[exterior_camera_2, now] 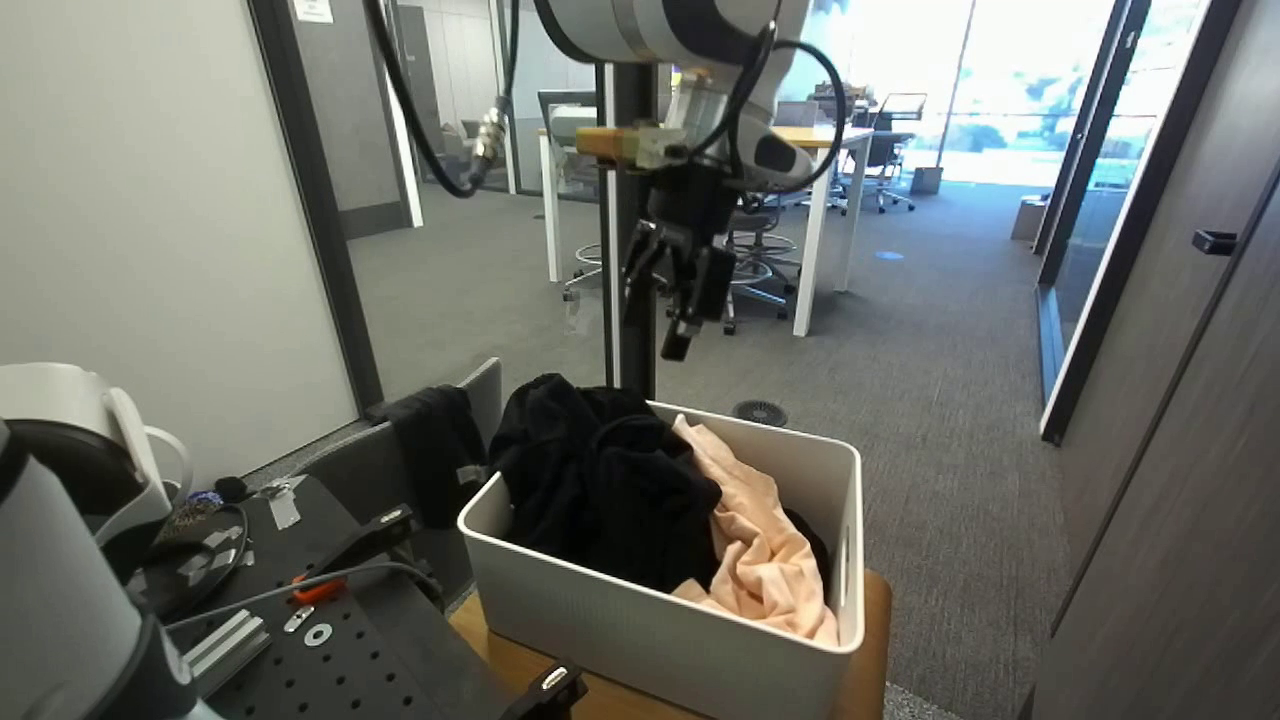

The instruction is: Put the salmon shirt inside the basket.

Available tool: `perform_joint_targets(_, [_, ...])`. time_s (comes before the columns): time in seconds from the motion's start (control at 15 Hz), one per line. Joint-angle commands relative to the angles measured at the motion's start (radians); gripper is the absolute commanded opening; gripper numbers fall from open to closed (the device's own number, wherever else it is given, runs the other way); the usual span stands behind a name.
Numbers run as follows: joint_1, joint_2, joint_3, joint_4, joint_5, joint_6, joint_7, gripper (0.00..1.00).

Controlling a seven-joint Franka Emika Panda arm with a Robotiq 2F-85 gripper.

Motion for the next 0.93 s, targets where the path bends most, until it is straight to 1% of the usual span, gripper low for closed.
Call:
perform_joint_targets(0.0, [0.013,-0.242,0.024,-0.083,0.011,-0.13,-0.094,1.0])
perform_joint_targets(0.13, [0.018,-0.355,0.037,-0.113,0.007,-0.186,-0.119,1.0])
perform_joint_targets(0.4, [0.033,-0.567,0.056,-0.185,0.02,-0.215,-0.177,1.0])
perform_joint_targets(0.67, [0.04,-0.67,0.077,-0.231,-0.003,-0.219,-0.201,1.0])
perform_joint_targets(0.87, [0.041,-0.701,0.076,-0.254,0.001,-0.211,-0.221,1.0])
